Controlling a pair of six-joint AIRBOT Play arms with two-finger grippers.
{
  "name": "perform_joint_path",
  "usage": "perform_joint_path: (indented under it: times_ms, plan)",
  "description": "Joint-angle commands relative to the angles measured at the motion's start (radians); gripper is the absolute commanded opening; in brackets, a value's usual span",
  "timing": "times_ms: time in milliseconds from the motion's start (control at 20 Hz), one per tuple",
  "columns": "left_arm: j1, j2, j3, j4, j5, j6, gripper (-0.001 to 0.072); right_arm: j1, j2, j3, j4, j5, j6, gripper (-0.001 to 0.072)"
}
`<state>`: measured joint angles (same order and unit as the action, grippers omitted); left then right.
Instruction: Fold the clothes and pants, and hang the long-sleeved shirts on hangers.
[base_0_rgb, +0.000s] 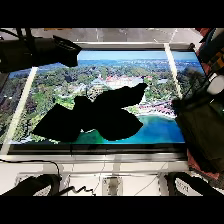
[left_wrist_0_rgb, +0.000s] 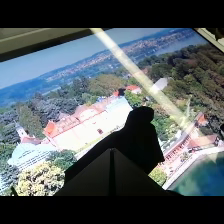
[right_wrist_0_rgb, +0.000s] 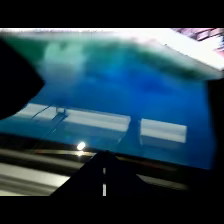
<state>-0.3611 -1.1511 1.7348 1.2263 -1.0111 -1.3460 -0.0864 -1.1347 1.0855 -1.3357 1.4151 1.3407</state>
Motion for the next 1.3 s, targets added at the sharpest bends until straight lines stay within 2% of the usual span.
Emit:
perform_joint_path:
  times_ms: [0,150,200,250,300,500,550,600,700,800,900,1000,1100,1200,1250]
  plan:
    - [0.0,0.0,0.0,0.0,0.001,0.0,0.0009,-0.039,-0.001,-0.371,0.381,-0.153,-0.177,0.0019]
    - [0.0,-0.003,0.0,0.0,0.0,0.001,0.0009,-0.037,-0.001,-0.574,0.554,-0.404,-0.118,0.0026]
    - [0.0,-0.006,-0.001,0.001,-0.001,0.0,0.0009,-0.037,-0.001,-0.62,0.621,-0.467,-0.118,0.0186]
    - [0.002,-0.008,-0.001,0.006,-0.007,0.001,0.0009,-0.037,-0.002,-0.65,0.674,-0.507,-0.118,0.0444]
    - [0.002,-0.012,-0.001,0.024,-0.024,0.001,0.0009,-0.037,-0.007,-0.667,0.717,-0.537,-0.119,0.0522]
    - [0.002,-0.013,-0.001,0.176,-0.141,0.001,0.0022,-0.037,-0.08,-0.668,0.818,-0.578,-0.128,0.0522]
    - [0.002,-0.013,-0.001,0.229,-0.16,0.0,0.0055,-0.037,-0.103,-0.668,0.859,-0.588,-0.148,0.0522]
    - [0.002,-0.013,-0.001,0.28,-0.177,0.001,0.0129,-0.037,-0.123,-0.665,0.896,-0.597,-0.177,0.0518]
    - [0.013,-0.014,-0.001,0.393,-0.266,0.002,0.0126,-0.037,-0.167,-0.653,0.957,-0.605,-0.236,0.0505]
    - [0.079,-0.014,-0.014,0.431,-0.37,0.001,0.0118,-0.037,-0.211,-0.626,0.968,-0.605,-0.256,0.0505]
    - [0.193,-0.014,-0.06,0.413,-0.423,0.0,0.0118,-0.026,-0.244,-0.6,0.967,-0.607,-0.262,0.0505]
    - [0.328,-0.013,-0.137,0.327,-0.461,0.0,0.0118,0.024,-0.267,-0.576,0.967,-0.619,-0.283,0.0503]
    - [0.464,-0.012,-0.228,0.191,-0.479,-0.015,0.0118,0.084,-0.272,-0.558,0.969,-0.657,-0.34,0.0378]
    - [0.608,0.002,-0.332,0.058,-0.472,-0.015,0.0118,0.114,-0.267,-0.541,0.968,-0.675,-0.396,0.0312]
    - [0.674,0.013,-0.379,0.016,-0.465,-0.015,0.0118,0.114,-0.265,-0.533,0.968,-0.674,-0.42,0.0246]
